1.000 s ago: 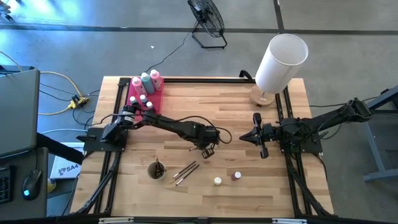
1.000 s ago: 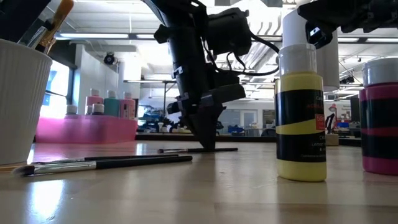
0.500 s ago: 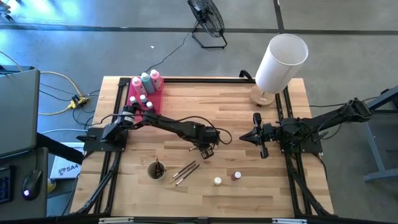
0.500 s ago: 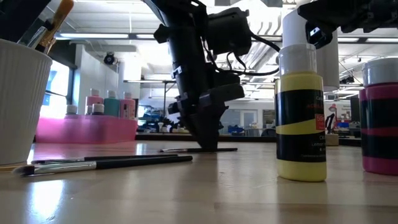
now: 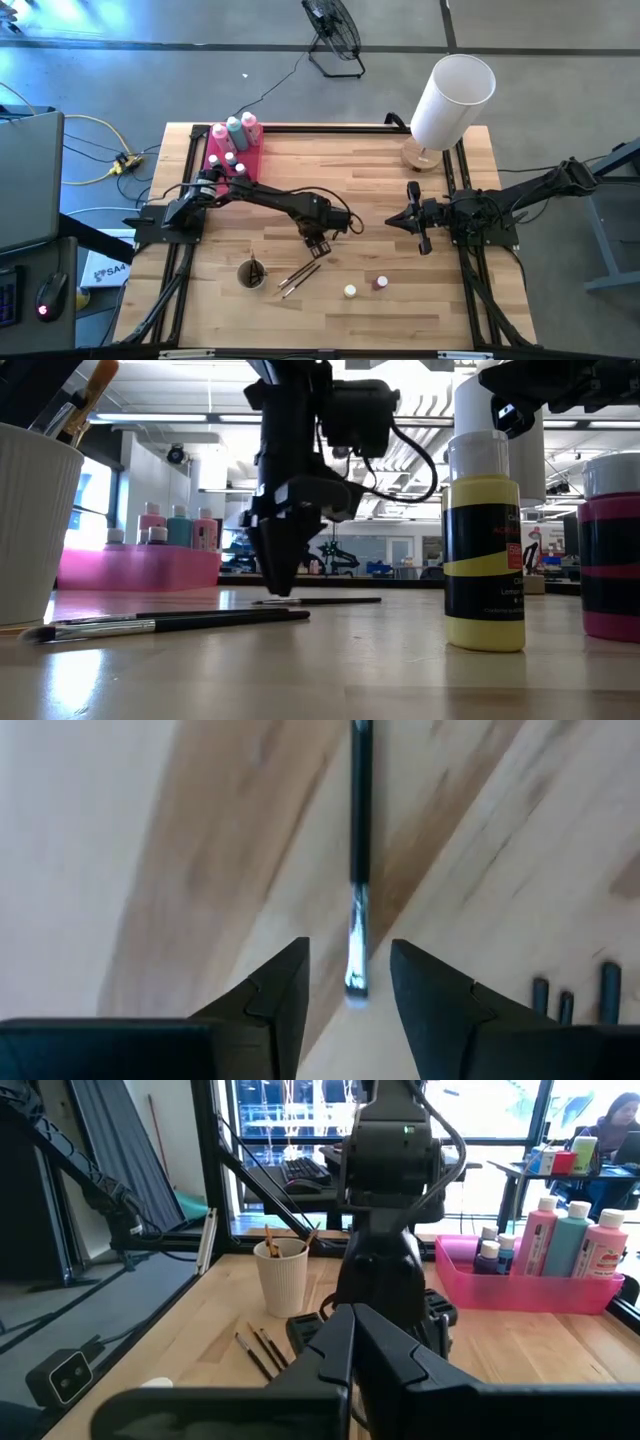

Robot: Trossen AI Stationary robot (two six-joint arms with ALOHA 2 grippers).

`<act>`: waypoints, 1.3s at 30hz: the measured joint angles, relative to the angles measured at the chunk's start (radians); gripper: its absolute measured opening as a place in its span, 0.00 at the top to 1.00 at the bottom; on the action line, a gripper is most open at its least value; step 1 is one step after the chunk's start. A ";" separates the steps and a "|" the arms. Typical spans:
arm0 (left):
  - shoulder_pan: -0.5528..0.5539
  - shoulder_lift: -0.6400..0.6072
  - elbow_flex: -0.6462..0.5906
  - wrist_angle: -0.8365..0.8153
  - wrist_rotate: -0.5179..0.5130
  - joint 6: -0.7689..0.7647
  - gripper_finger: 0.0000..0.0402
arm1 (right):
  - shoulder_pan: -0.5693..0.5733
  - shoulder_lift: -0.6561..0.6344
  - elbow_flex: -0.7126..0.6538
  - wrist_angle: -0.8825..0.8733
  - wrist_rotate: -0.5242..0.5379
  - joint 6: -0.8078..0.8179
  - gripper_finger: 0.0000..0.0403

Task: Pick & Place Paint Supplies
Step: Put the silver paintbrush into the light brown cup

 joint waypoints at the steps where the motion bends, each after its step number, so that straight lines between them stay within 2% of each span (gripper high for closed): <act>1: 0.000 0.000 -0.007 0.000 0.010 -0.002 0.66 | 0.000 0.000 0.000 0.000 0.000 0.000 0.99; 9: -0.003 0.000 -0.042 -0.069 0.016 -0.077 0.66 | 0.000 0.000 0.000 -0.006 0.000 0.000 0.99; 21: -0.043 -0.006 -0.067 -0.022 -0.055 -0.096 0.66 | 0.000 0.000 0.000 -0.012 0.000 0.000 0.99; 39: -0.042 -0.004 -0.067 0.047 -0.055 -0.077 0.66 | 0.000 0.000 0.000 -0.013 0.000 0.000 0.99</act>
